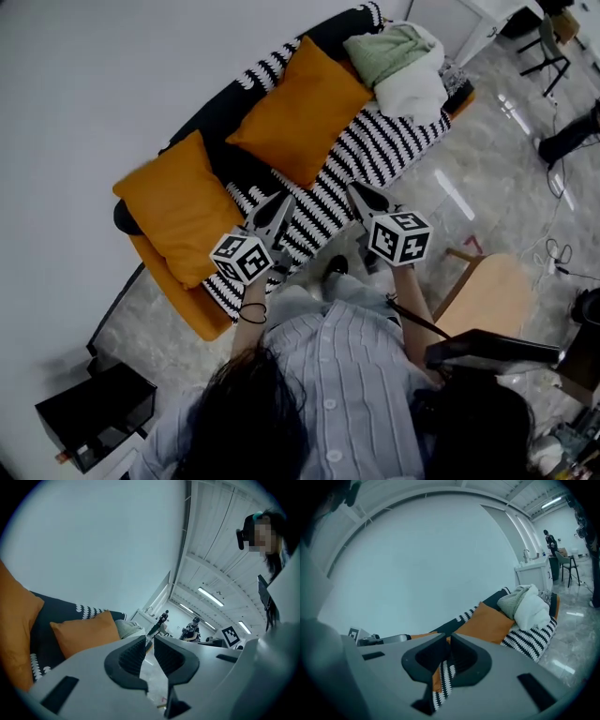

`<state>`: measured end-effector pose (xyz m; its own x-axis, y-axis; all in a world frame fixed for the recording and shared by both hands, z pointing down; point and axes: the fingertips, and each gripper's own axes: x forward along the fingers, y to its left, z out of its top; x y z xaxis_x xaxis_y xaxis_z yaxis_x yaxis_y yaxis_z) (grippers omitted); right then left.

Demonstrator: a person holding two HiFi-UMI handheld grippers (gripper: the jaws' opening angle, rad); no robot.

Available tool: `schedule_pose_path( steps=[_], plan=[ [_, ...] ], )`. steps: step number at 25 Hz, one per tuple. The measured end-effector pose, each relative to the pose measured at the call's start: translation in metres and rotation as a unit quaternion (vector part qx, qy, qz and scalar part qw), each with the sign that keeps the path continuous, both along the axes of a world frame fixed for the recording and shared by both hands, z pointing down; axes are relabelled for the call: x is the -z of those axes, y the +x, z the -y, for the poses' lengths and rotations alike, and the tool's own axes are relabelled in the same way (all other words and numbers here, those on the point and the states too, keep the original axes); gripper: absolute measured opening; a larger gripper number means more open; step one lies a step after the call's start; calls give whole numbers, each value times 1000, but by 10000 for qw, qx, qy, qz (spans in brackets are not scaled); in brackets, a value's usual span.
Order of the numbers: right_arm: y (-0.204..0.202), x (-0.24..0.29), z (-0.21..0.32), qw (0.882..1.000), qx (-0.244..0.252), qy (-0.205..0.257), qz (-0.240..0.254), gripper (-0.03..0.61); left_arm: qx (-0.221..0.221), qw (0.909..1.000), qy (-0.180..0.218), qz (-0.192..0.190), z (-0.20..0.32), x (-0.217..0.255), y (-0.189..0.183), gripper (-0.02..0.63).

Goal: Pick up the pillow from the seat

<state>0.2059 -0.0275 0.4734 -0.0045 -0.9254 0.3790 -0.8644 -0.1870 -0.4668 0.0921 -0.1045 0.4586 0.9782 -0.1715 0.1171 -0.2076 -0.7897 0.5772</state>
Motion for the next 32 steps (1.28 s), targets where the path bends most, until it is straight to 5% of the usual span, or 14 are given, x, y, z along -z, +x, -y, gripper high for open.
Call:
schedule_pose_path(
  steps=[15,32],
  plan=[
    [77,-39,26,9994,48,-331,98,38,447,9968,-84,664,43,-42,13,51],
    [179,-70,175,9889,1083,-690,-743,38,1010,9903,-546,779,172,-119,68,71]
  ],
)
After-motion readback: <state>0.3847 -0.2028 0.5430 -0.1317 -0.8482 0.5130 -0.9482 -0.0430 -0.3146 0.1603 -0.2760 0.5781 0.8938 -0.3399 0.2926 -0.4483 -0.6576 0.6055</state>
